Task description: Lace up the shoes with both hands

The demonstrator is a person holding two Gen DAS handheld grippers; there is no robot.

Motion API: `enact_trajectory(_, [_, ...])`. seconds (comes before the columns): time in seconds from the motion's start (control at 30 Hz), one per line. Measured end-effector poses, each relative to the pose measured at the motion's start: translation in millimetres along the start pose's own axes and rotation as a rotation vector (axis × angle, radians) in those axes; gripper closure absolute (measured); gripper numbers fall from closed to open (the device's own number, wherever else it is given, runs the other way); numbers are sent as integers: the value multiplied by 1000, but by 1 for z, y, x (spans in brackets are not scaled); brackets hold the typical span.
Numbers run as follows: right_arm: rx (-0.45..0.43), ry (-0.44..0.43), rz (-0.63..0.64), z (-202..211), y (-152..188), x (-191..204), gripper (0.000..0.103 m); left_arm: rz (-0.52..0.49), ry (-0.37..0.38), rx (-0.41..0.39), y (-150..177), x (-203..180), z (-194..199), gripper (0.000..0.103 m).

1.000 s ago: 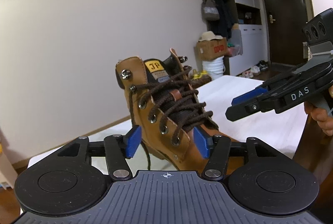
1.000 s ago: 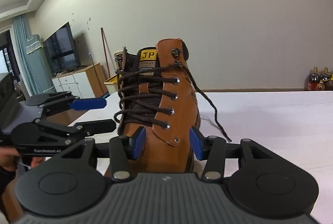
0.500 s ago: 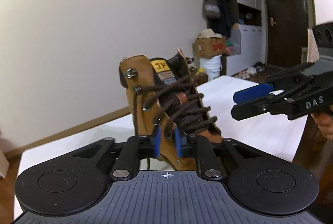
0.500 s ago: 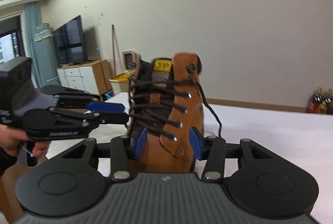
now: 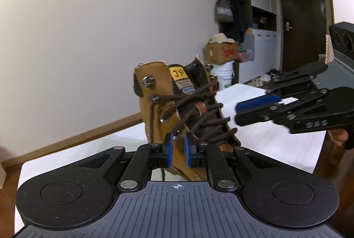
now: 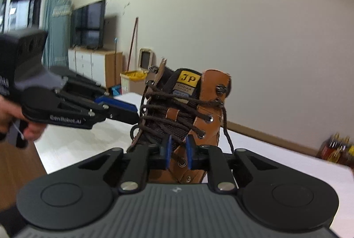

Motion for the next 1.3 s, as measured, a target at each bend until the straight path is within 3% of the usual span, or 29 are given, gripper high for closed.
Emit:
enact_trajectory(0.4, [34, 142, 339, -15, 5, 27, 89, -96, -14, 10, -9, -17, -23, 89])
enact_trajectory(0.47, [39, 168, 396, -16, 7, 32, 93, -113, -17, 15, -11, -20, -25, 99])
enact_trajectory(0.5, [43, 174, 414, -16, 8, 34, 93, -118, -20, 16, -11, -22, -26, 99])
enact_trajectory(0.57, [49, 165, 402, -15, 6, 34, 100, -127, -30, 11, -13, -25, -25, 101])
enact_trajectory(0.7, [7, 62, 292, 0, -1, 33, 100, -71, 42, -23, -20, -26, -16, 101])
enact_trajectory(0.9, [13, 44, 283, 5, 1, 35, 100, -108, 43, -16, -18, -31, -16, 101])
enact_trajectory(1.07, [-22, 20, 266, 17, 6, 33, 81, -133, 30, -30, -18, -29, -3, 96])
enact_trajectory(1.3, [-29, 121, 231, 13, 1, 2, 81, -104, -49, -41, -20, -2, -1, 95])
Point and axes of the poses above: each gripper's, at about its wrist camera, not at the fingertips, and z roughly against the way its jaws point, x to its left, y to its underside, the point moved 6 cm from there along -z, roughly the way its jaws point, and after that the axes turned 9 degrees about x, right-handed, at the moved point
